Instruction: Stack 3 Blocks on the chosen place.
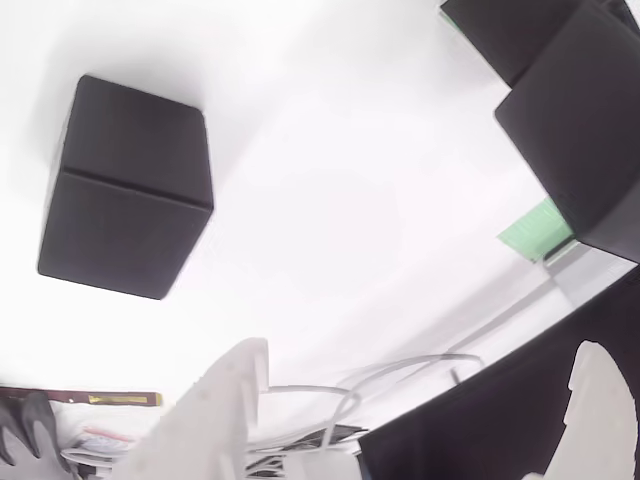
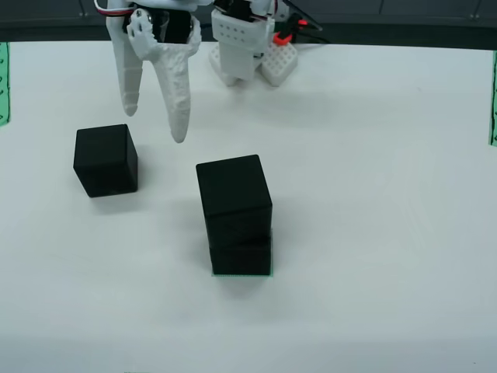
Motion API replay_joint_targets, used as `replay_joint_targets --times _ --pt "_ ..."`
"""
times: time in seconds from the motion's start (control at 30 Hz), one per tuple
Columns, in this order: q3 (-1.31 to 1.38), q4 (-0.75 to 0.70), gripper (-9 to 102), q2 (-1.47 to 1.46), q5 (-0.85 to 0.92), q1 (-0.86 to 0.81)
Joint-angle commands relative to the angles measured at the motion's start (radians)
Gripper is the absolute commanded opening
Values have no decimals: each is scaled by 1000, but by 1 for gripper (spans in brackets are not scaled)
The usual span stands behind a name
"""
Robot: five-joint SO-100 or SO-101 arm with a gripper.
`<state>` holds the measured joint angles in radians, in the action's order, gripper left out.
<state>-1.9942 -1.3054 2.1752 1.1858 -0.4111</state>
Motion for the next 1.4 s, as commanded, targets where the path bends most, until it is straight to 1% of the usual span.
replay_joint_targets --times 0.0,0.27,0.33,0.43,0.57,0.63,0.7,0.9,1.1,1.37 --pt "-38 41 38 35 12 -21" --pt "-123 41 38 -2 -2 -66" --pt "-121 18 38 -15 -17 -86" --pt "-86 -44 38 -52 -41 -127" --pt "-26 -58 38 -115 -101 -195" --pt "-34 -58 41 -143 -107 -229" --pt "-35 -61 41 -166 -124 -247" --pt "9 -48 41 -250 -152 -270" --pt "129 -49 41 -410 -178 -319" --pt "268 -66 41 -604 -239 -316"
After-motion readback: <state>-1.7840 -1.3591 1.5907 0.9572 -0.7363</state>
